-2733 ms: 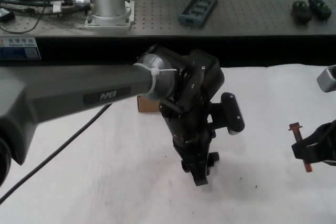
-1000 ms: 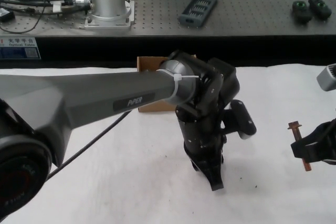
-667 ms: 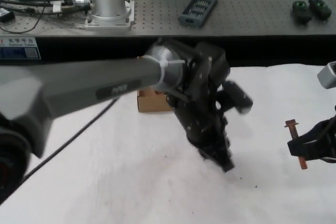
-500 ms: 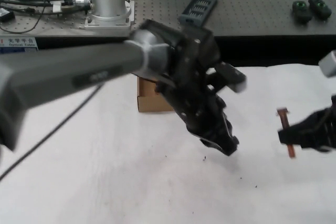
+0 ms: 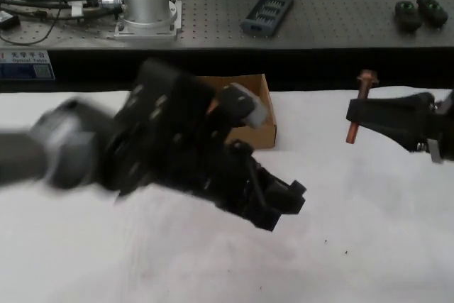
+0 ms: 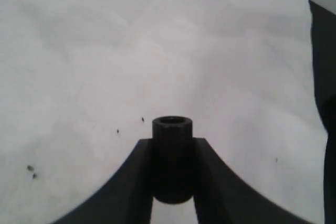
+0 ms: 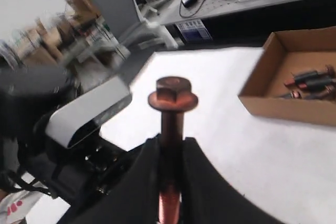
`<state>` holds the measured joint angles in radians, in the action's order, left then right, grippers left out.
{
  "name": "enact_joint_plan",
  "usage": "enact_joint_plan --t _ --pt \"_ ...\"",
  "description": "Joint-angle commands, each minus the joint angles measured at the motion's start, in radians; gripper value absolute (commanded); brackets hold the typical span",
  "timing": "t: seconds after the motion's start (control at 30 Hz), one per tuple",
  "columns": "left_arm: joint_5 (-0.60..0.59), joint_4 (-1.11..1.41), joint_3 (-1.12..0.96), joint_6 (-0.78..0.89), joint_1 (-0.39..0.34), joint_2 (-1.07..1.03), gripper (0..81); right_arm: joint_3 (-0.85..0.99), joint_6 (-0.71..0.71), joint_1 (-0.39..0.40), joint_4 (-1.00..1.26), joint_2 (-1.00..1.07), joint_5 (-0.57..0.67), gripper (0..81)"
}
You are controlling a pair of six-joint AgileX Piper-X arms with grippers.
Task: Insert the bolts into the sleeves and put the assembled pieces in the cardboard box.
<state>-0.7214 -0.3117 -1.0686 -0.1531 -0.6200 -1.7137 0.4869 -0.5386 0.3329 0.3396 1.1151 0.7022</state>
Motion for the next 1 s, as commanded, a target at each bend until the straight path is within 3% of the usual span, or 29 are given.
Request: enact_joint_plan --t 0.0,0.13,0.53,0.97 --pt "-0.023 0.562 0.282 0.335 0.003 0.142 0.6 -0.074 -0.161 0.000 0.251 -0.013 -0.004 4.3" --pt "0.014 0.815 0.400 0.494 0.001 0.149 0.6 -0.096 -0.159 0.041 0.268 -0.013 -0.011 4.3" --pt "0.062 1.152 0.529 0.648 -0.035 0.149 0.6 -0.096 -0.156 0.180 0.272 0.075 -0.027 4.3" --pt "0.036 1.296 0.645 0.717 -0.035 0.151 0.6 -0.096 -0.153 0.205 0.272 0.098 -0.027 4.3"
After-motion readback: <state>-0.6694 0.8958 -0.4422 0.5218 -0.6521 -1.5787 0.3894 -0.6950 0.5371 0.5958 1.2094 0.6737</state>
